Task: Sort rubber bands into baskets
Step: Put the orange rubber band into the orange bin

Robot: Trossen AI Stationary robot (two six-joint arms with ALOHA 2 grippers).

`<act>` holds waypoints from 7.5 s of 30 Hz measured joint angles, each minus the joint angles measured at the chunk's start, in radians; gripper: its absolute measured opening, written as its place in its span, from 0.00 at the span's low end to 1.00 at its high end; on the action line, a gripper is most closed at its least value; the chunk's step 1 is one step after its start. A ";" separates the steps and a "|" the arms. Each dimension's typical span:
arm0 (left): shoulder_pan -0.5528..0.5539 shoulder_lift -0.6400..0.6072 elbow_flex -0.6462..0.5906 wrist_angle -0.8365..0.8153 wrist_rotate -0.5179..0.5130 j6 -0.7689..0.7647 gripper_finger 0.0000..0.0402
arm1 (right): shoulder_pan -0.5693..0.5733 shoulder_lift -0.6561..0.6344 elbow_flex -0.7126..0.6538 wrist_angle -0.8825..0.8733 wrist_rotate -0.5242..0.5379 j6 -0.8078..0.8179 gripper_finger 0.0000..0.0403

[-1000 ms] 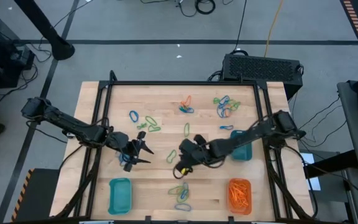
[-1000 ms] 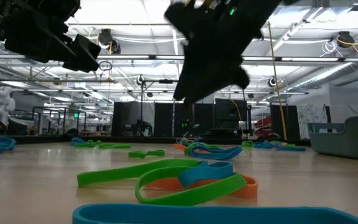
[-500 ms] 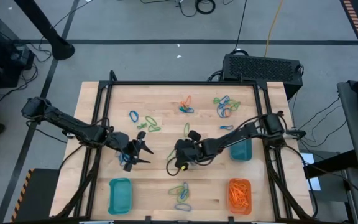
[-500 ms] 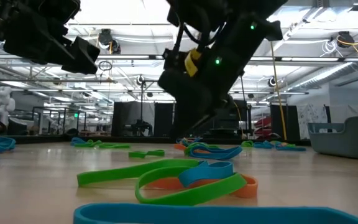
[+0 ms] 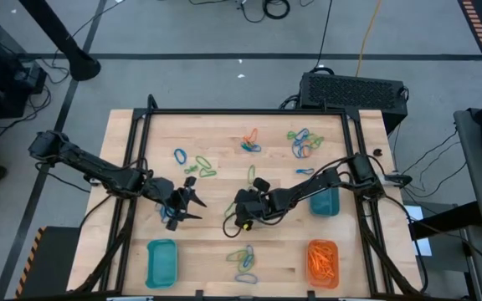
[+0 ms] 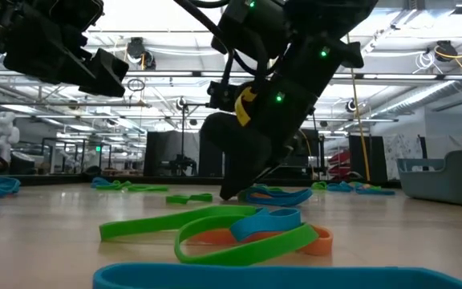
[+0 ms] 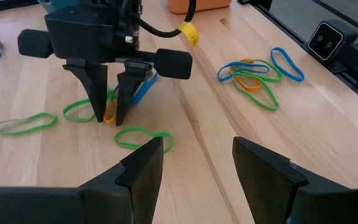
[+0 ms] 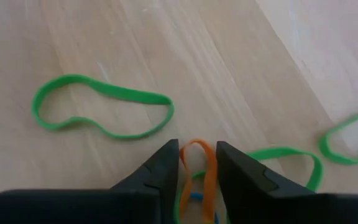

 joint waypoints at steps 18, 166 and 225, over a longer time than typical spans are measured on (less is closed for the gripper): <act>0.000 0.000 0.000 0.000 0.000 0.005 0.50 | -0.001 -0.002 0.104 0.007 0.076 -0.076 0.00; 0.491 -0.137 -0.225 0.381 0.057 0.102 0.50 | -0.535 -0.212 0.273 -0.337 -0.272 0.083 0.28; 0.470 -0.136 -0.224 0.297 0.169 0.059 0.50 | -0.656 0.061 0.400 -0.262 -0.420 0.009 0.00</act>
